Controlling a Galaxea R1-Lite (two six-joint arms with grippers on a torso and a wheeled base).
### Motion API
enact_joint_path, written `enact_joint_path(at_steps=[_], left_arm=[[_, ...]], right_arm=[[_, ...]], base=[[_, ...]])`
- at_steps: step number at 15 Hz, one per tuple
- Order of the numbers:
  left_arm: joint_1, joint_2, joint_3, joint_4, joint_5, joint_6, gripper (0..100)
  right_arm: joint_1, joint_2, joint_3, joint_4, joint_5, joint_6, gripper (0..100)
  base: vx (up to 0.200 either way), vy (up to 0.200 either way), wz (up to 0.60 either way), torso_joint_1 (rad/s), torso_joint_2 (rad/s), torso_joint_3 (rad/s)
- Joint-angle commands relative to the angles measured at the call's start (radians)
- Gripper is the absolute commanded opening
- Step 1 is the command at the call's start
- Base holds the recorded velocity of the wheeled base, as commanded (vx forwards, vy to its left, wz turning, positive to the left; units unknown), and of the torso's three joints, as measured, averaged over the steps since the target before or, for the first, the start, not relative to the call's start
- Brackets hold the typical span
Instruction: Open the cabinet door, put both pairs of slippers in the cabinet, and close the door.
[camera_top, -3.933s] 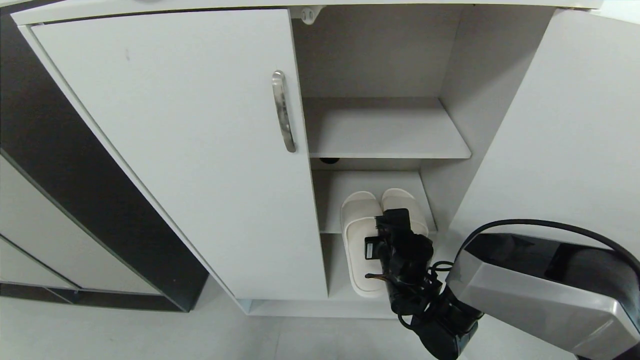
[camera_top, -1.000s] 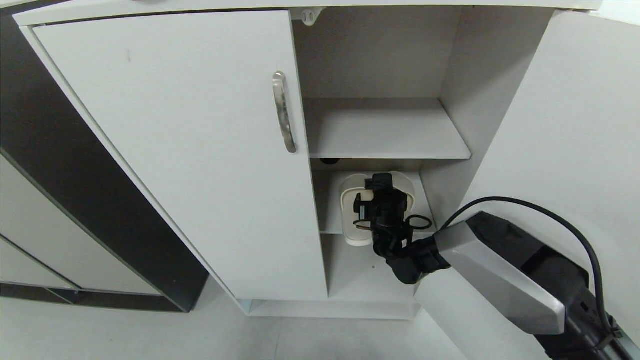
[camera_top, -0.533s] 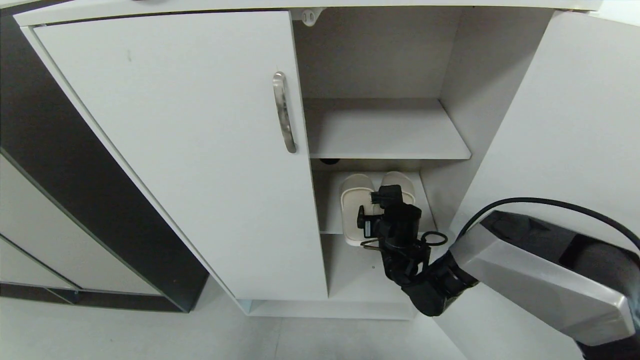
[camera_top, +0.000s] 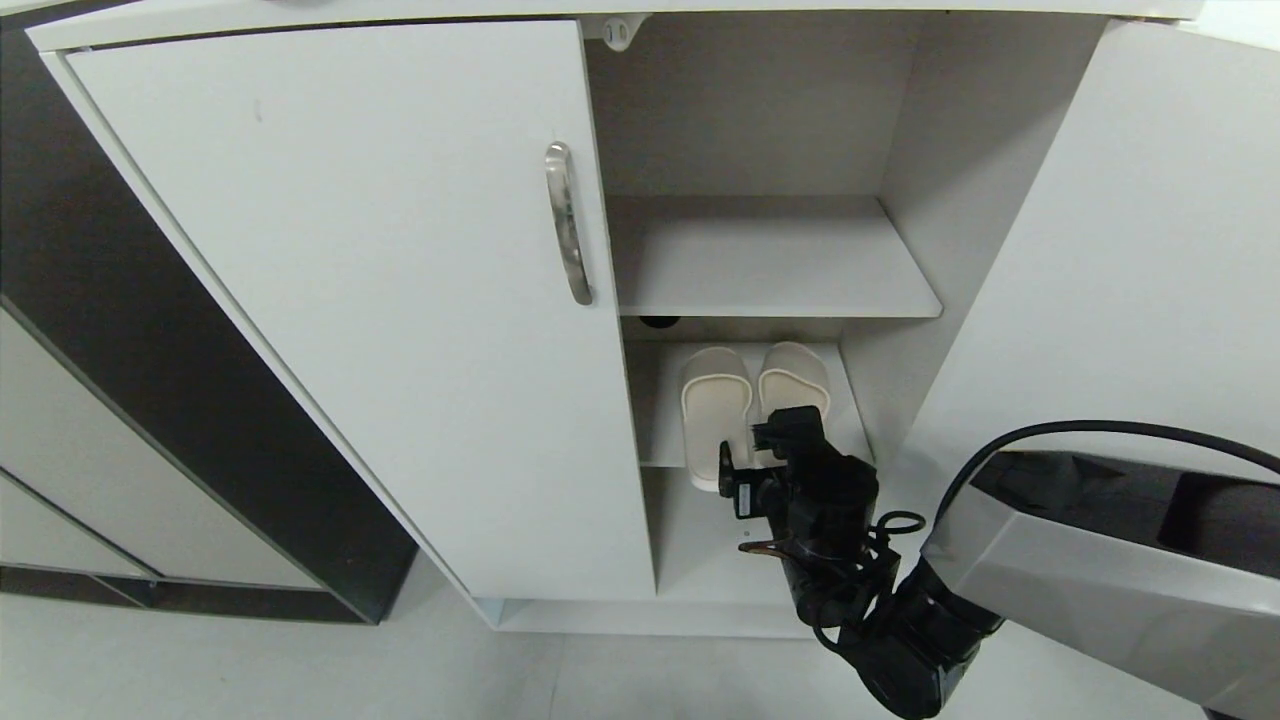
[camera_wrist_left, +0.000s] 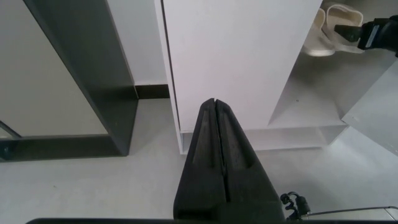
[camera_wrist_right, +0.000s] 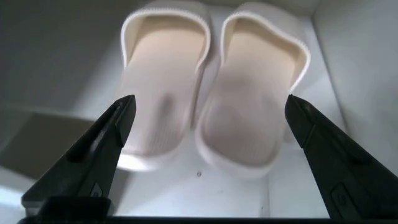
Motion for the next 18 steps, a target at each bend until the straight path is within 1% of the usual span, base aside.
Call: enact_joint_path(at_steps=[1,5,18], left_arm=[[0.000,0.002,0.000,0.000,0.000,0.000,0],[0.000,0.002,0.000,0.000,0.000,0.000,0],[0.000,0.002,0.000,0.000,0.002,-0.002,0]], right_arm=[[0.010,0.004,0.007,0.000,0.001,-0.001,100],[0.019,0.005,0.013,0.000,0.001,-0.003,100],[0.019,0.016,0.051,-0.014,0.001,-0.003,100]], base=[[-0.200,0.000,0.00,0.007,0.00,-0.002],[-0.200,0.000,0.00,-0.001,0.00,0.004],[0.000,0.000,0.00,0.000,0.00,0.000]])
